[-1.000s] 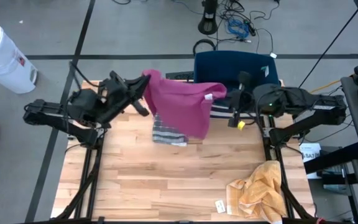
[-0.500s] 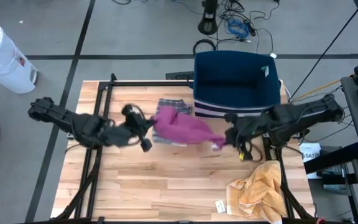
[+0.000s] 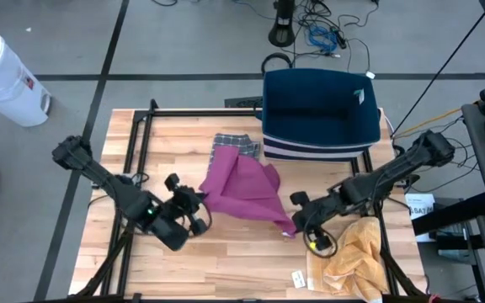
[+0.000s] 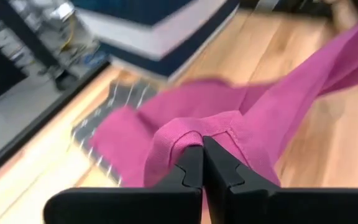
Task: Fold towel
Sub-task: Fold the pink towel
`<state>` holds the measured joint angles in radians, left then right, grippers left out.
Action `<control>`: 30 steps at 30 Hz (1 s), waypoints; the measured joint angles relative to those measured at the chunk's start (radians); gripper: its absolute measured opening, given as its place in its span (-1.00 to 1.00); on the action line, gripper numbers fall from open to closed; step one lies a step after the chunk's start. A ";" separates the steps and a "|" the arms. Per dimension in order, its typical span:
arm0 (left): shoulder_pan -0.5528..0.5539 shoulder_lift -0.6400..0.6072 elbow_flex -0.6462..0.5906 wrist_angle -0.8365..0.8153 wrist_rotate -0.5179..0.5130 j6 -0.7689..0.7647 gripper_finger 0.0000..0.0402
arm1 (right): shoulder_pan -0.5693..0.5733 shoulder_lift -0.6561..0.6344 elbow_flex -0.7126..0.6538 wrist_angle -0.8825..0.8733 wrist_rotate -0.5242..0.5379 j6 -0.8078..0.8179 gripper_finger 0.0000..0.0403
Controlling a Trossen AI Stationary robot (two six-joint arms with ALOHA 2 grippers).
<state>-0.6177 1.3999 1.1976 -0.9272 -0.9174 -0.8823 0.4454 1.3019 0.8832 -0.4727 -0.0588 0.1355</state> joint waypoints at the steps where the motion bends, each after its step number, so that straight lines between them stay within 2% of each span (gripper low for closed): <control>1: -0.008 0.022 0.000 -0.034 0.008 -0.042 -1.00 | 0.003 0.016 -0.005 0.011 0.000 0.004 -1.00; 4: -0.040 0.091 0.000 -0.103 0.030 -0.154 -1.00 | 0.014 0.073 -0.009 0.075 0.002 0.004 -1.00; 8: -0.096 0.191 0.000 -0.111 0.036 -0.226 -1.00 | 0.031 0.155 -0.009 0.167 0.000 -0.026 -1.00; 15: -0.184 0.335 0.000 -0.111 0.063 -0.376 -0.97 | 0.036 0.296 -0.009 0.185 -0.023 -0.036 -1.00; 20: -0.233 0.406 0.000 -0.112 0.161 -0.496 -0.69 | 0.041 0.367 -0.009 0.184 -0.071 -0.025 -1.00; 26: -0.303 0.414 -0.001 -0.142 0.169 -0.612 -0.28 | 0.041 0.381 -0.009 0.170 -0.083 -0.019 -1.00; 30: -0.358 0.410 -0.001 -0.205 0.169 -0.679 -0.13 | 0.041 0.370 -0.009 0.145 -0.108 -0.013 -1.00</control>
<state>-0.9752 1.8095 1.1969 -1.1320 -0.7483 -1.5612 0.4866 1.6718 0.8738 -0.3275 -0.1669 0.1230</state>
